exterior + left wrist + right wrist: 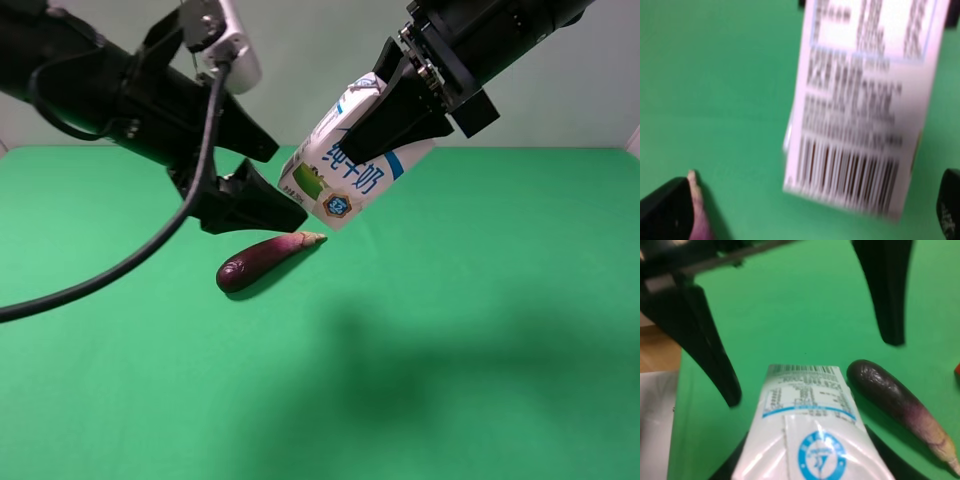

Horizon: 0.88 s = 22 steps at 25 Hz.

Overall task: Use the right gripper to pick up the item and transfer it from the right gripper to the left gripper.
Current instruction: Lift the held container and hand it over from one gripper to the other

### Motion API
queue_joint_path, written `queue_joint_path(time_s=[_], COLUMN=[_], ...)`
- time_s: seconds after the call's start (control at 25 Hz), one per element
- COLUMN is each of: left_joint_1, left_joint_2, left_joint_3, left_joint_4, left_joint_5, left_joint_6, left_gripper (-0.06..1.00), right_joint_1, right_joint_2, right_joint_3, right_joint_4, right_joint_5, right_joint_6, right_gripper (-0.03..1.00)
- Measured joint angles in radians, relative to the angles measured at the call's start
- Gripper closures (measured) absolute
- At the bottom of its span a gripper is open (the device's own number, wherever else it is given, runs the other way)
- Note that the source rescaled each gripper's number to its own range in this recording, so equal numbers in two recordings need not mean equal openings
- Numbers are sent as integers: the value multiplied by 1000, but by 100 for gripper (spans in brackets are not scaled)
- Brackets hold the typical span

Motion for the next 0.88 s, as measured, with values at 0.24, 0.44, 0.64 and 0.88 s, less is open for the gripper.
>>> queue_joint_path(time_s=[0.24,0.44,0.64,0.88], left_joint_1=[-82,-107,-107,-107], left_joint_2=[52,59,59,60], left_joint_3=[-65,-79,-80,-80], left_joint_4=[-5,-6,-6,-6], left_joint_5=[-12,-15,-42,-42], left_joint_6=[6,12,14,15], left_gripper=[1,1,17,81], right_joint_1=[0,0,0,0], right_joint_2=[0,0,0,0], right_joint_3=[0,0,0,0], right_joint_4=[6,11,11,12], right_joint_5=[0,0,0,0], right_joint_6=[-1,-1,-1,-8], right_gripper=[97,97,97,97])
